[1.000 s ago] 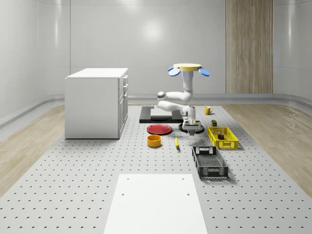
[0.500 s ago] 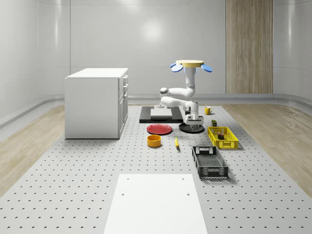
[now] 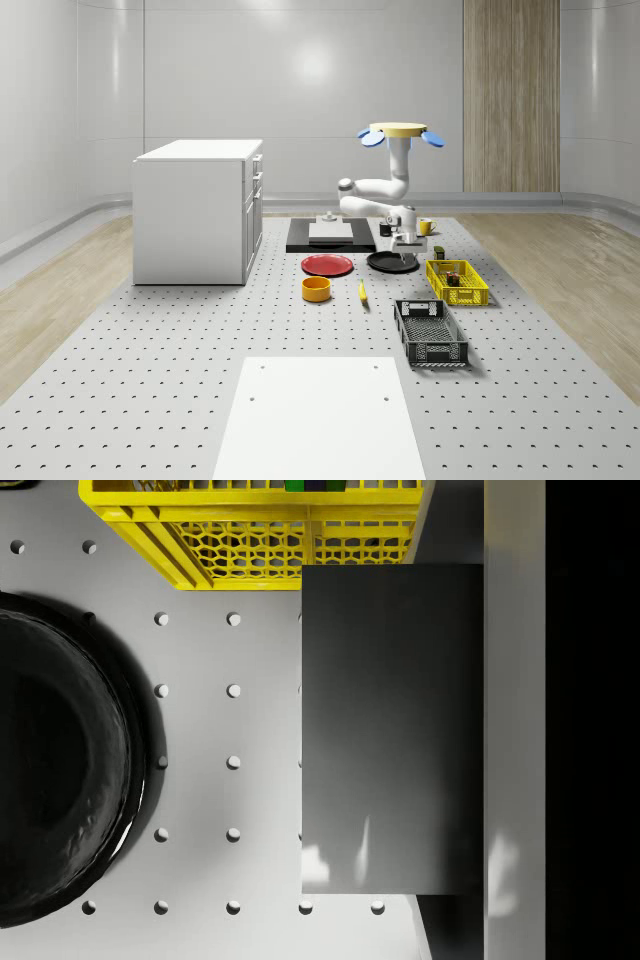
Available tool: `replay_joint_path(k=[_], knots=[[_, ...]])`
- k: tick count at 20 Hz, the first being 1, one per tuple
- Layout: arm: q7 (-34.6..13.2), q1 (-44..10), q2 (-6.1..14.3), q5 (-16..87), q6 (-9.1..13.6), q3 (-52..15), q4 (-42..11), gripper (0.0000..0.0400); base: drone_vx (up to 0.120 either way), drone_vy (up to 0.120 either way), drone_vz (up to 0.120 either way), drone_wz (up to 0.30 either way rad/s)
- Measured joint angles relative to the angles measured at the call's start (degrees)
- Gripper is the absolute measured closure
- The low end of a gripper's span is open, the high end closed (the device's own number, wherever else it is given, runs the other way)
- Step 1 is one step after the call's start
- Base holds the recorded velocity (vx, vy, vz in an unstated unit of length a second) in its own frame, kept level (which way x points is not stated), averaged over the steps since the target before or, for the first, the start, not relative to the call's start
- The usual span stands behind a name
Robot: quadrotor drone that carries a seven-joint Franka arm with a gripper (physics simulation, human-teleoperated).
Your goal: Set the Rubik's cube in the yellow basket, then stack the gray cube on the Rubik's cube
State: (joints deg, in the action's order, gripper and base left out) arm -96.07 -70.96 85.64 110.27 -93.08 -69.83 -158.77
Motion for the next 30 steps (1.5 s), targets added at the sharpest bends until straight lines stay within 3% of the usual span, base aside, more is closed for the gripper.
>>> replay_joint_path(k=[18, 23, 30], knots=[[-0.08, -0.1, 0.27, -0.12, -0.25, -0.03, 0.02, 0.015, 0.0, 0.12, 0.0, 0.0], [-0.1, -0.13, 0.34, -0.15, -0.31, -0.04, 0.02, 0.015, -0.12, 0.12, 0.0, 0.0], [-0.12, -0.16, 0.42, -0.19, -0.39, -0.05, 0.03, 0.015, -0.006, 0.12, 0.0, 0.0]])
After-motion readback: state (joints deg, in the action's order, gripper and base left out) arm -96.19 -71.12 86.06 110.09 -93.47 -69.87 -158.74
